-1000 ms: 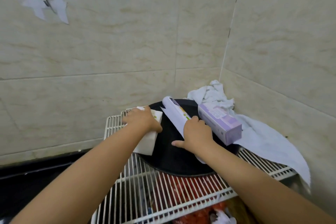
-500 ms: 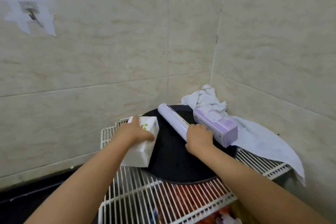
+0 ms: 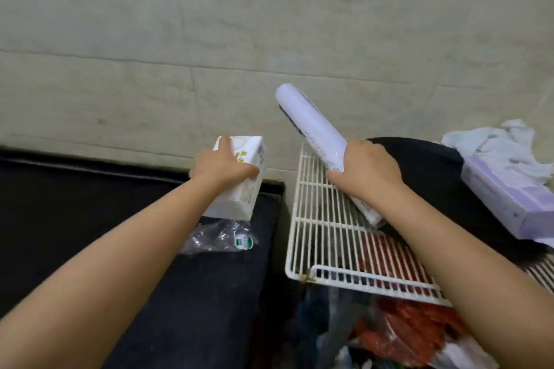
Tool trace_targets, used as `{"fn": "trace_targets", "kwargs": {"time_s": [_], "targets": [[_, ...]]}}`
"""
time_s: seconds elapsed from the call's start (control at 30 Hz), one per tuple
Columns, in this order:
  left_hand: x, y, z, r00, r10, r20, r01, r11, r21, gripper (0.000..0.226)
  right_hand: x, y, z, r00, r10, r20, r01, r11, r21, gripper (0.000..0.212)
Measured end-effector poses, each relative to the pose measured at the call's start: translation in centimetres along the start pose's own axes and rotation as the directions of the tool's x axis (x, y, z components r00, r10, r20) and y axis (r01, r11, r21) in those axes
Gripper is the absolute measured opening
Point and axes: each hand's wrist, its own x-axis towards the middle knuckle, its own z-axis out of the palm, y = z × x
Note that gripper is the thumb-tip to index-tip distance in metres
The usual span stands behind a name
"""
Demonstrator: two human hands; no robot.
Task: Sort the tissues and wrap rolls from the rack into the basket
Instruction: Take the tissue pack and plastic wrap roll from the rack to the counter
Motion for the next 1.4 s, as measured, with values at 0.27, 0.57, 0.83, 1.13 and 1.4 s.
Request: {"fn": "trace_targets", "kwargs": {"time_s": [0.27, 0.57, 0.83, 1.13, 1.4], "targets": [[-3.1, -17.6, -6.7, 0.945, -0.312, -0.096, 0.319, 0.946, 0.061, 0.074, -4.1, -18.0, 7.5, 0.958, -0.232, 0.167, 0.223, 0.972, 0.072, 0.046], [-1.4, -37.7, -13.4, 0.91, -0.406, -0.084, 0.415, 0.892, 0.178, 0.081, -7.7, -36.8, 19.5, 0.925, -0.235, 0.299, 0.249, 0.969, -0.008, 0.051], [3.4, -47.2, -13.4, 0.86, -0.51, 0.02, 0.495, 0.842, 0.215, 0.082, -7.2, -44.2, 28.8, 0.866, -0.142, 0.479, 0.176, 0.984, -0.027, 0.067], [12.0, -49.7, -10.9, 0.834, -0.547, 0.072, 0.508, 0.813, 0.285, 0.082, -0.5, -47.7, 37.9, 0.872, -0.124, 0.474, 0.226, 0.96, -0.163, 0.07], [17.6, -50.1, -9.2, 0.881, -0.473, 0.019, 0.443, 0.838, 0.32, 0.086, 2.2, -48.3, 41.4, 0.92, -0.101, 0.378, 0.176, 0.969, -0.171, 0.059]]}}
